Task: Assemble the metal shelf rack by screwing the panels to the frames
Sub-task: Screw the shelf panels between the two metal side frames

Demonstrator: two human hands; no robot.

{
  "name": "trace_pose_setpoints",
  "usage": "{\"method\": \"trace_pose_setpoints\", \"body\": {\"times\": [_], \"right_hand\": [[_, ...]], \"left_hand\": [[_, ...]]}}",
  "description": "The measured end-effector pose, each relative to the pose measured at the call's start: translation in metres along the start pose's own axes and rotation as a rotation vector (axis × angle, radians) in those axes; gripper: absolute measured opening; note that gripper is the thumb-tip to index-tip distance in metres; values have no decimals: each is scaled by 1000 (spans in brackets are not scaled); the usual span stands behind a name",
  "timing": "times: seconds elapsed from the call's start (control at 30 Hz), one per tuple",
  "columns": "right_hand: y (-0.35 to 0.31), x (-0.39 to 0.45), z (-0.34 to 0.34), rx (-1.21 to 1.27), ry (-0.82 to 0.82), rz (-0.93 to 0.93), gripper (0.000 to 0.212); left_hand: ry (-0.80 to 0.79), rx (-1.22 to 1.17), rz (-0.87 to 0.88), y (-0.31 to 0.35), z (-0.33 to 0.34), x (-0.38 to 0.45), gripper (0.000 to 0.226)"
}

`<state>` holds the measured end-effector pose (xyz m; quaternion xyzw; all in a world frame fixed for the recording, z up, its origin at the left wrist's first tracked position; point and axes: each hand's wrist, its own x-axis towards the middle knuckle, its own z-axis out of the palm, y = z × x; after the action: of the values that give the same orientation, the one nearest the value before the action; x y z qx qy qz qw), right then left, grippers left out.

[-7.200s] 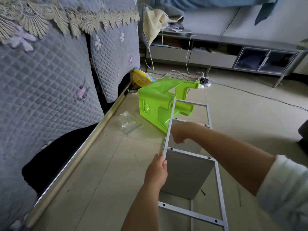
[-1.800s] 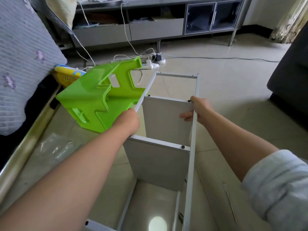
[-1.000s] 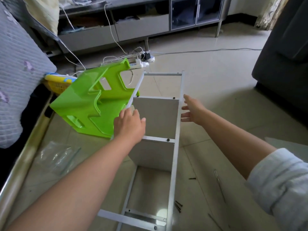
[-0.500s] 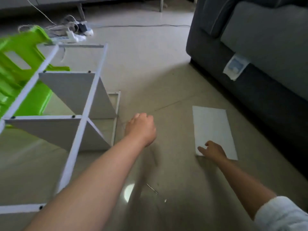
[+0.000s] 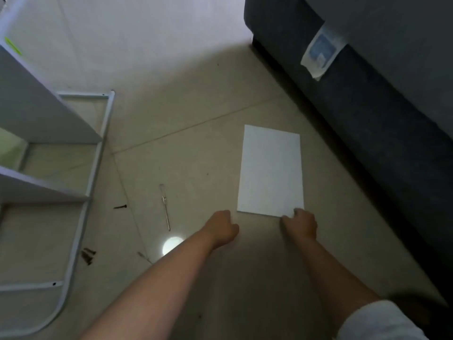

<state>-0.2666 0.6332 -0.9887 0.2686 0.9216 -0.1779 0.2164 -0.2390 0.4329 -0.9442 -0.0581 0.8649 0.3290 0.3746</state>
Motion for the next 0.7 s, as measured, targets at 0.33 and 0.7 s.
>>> {"method": "trace_pose_setpoints", "body": {"times": [0.33, 0.7], "right_hand": [[0, 5, 4, 237, -32, 56, 53], [-15, -17, 24, 621, -45, 137, 53]], "left_hand": [[31, -234, -73, 20, 6, 31, 21], [4, -501, -197, 7, -4, 42, 20]]}}
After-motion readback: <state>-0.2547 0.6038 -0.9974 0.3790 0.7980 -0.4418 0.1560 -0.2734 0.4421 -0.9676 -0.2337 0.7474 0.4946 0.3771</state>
